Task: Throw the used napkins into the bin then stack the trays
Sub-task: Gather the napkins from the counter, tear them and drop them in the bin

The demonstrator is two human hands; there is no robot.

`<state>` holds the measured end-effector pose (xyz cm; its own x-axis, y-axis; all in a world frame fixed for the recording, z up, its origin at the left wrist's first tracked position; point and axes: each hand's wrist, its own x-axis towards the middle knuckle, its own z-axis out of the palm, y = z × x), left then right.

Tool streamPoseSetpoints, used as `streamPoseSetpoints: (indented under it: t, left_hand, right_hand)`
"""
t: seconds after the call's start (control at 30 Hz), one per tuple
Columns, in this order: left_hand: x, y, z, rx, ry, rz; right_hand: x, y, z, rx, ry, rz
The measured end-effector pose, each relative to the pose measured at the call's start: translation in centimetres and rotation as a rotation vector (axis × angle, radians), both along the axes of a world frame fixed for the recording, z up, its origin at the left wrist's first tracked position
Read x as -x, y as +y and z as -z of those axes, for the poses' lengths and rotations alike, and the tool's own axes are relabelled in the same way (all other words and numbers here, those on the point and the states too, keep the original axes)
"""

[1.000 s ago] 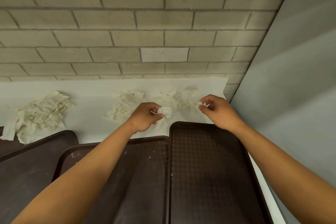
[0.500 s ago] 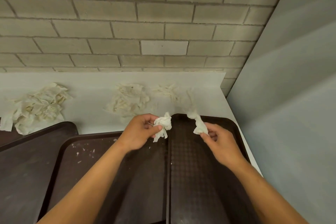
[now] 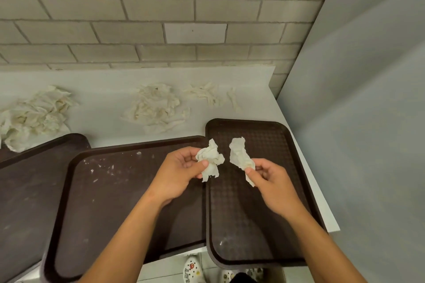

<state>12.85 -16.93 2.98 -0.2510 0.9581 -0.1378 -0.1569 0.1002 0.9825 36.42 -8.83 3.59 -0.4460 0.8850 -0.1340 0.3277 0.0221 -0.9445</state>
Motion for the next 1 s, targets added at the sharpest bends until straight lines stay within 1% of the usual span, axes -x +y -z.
streamPoseSetpoints:
  t: [0.37, 0.63, 0.8, 1.0]
  left_hand:
    - [-5.6, -3.7, -1.4, -0.006, 0.031, -0.002]
    - [-14.7, -8.6, -1.9, -0.001, 0.082, -0.039]
    - [-20.8, -12.1, -1.0, 0.016, 0.087, -0.072]
    - [-26.7, -16.1, 0.9, 0.09, 0.076, -0.073]
  right_hand:
    - [-6.1, -3.6, -0.6, -0.021, 0.104, -0.072]
    - [-14.4, -7.0, 0.2, -0.017, 0.133, -0.121]
    - [-20.1, -9.9, 1.1, 0.027, 0.14, -0.129]
    - [-26.2, -14.3, 2.4, 0.114, 0.148, -0.116]
